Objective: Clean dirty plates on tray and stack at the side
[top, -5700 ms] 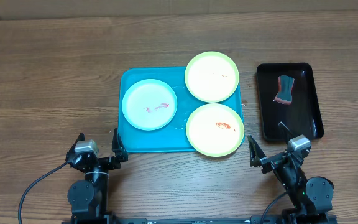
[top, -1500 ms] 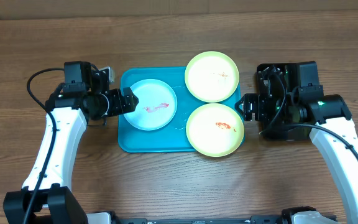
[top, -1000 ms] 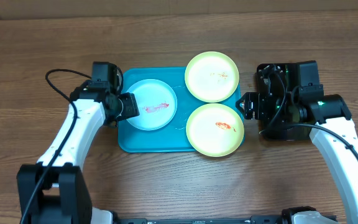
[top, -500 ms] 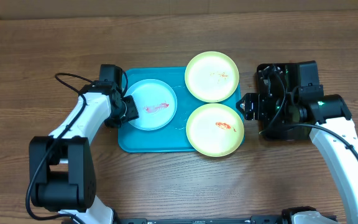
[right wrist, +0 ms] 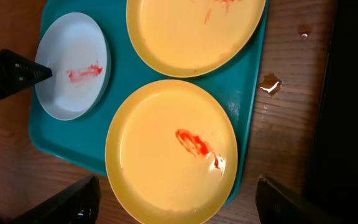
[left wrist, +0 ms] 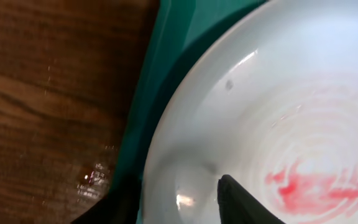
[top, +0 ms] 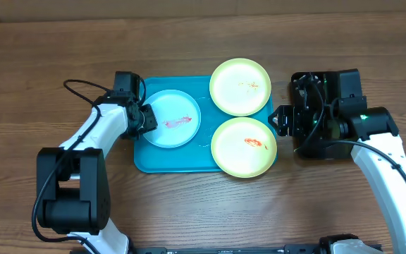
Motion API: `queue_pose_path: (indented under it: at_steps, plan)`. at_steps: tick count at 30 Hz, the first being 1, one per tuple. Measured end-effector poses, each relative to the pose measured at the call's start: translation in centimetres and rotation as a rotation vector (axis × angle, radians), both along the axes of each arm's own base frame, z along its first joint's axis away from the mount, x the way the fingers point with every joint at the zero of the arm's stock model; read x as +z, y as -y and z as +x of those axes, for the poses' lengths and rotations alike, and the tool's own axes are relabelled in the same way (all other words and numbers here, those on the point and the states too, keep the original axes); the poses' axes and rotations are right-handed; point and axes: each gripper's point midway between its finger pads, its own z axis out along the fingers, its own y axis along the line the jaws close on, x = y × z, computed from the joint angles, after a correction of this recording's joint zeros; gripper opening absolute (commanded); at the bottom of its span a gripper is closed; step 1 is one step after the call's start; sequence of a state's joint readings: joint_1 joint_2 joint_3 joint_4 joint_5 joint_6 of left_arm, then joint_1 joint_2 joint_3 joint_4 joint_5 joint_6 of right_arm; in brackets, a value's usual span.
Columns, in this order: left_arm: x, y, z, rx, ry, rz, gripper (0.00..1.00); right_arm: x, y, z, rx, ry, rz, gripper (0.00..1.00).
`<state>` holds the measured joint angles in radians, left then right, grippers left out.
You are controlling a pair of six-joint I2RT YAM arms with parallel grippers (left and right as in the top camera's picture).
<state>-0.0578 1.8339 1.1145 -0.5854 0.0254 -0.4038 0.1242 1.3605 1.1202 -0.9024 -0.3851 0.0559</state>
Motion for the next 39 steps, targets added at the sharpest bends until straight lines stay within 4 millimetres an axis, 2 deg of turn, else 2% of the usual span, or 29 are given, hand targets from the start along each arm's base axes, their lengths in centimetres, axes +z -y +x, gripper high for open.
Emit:
queue_pose_path:
  at_steps: [19, 25, 34, 37, 39]
  plan:
    - [0.3, -0.1, 1.2, -0.053, 0.052, 0.026, 0.38, -0.1, 0.1, 0.0, -0.003, 0.001, -0.007, 0.78]
    - [0.3, -0.2, 1.5, -0.060, 0.069, 0.031, 0.27, -0.1, 0.3, 0.1, -0.009, 0.002, -0.017, 0.78]
    - [0.3, 0.0, 1.8, -0.062, 0.087, 0.030, 0.30, -0.1, 0.4, 0.1, -0.011, 0.003, -0.021, 0.78]
    - [0.1, 0.2, 1.9, -0.066, 0.098, 0.029, 0.20, -0.1, 0.4, 0.1, -0.011, 0.003, -0.020, 0.78]
    - [-0.2, 0.2, 1.6, -0.069, 0.093, 0.030, 0.18, -0.1, 0.4, 0.1, -0.011, 0.003, -0.021, 0.78]
